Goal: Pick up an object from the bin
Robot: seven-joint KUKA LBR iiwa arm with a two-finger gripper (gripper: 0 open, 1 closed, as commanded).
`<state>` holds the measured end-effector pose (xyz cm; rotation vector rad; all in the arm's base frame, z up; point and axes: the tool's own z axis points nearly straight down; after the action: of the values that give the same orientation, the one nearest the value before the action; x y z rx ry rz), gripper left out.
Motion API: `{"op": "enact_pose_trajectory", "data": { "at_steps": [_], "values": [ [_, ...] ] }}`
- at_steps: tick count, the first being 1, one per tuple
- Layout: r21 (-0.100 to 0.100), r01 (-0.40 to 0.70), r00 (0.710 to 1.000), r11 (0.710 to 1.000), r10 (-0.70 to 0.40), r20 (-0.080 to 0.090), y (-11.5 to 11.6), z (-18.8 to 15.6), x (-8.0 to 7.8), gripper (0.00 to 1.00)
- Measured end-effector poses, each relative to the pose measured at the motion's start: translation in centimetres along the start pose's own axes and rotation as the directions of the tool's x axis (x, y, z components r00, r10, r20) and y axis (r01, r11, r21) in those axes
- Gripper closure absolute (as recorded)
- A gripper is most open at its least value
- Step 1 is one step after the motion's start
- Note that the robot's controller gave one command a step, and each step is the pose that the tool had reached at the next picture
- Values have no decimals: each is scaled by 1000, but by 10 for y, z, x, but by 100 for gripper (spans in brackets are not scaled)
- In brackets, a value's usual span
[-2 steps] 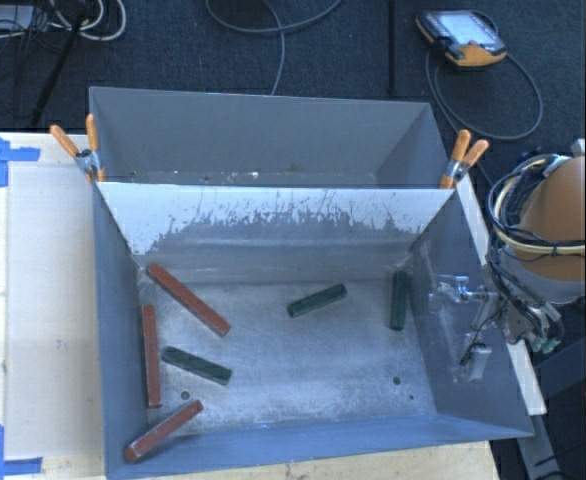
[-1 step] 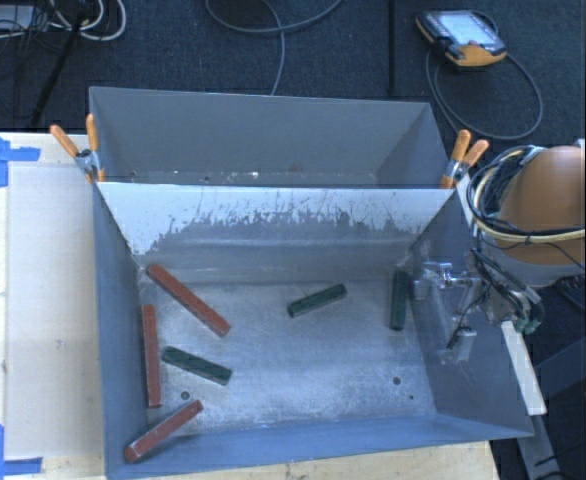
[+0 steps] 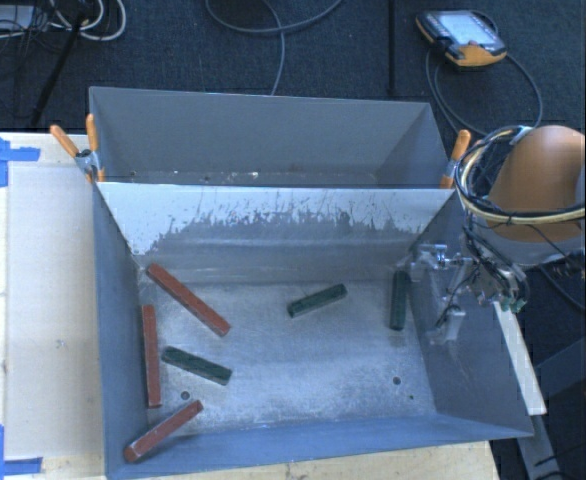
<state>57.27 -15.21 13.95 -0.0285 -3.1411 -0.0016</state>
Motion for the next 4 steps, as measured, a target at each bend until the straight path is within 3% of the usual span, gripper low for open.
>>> {"op": "enact_pose_trajectory", "data": {
  "at_steps": [1,2,3,4],
  "values": [
    [1,31,1000,1000,-31,2,27,-2,-13,0],
    [1,286,958,958,-286,4,22,16,-25,0],
    [-2,362,932,932,-362,3,3,69,-28,100],
    [0,362,932,932,-362,2,2,70,-27,100]
  ]
}}
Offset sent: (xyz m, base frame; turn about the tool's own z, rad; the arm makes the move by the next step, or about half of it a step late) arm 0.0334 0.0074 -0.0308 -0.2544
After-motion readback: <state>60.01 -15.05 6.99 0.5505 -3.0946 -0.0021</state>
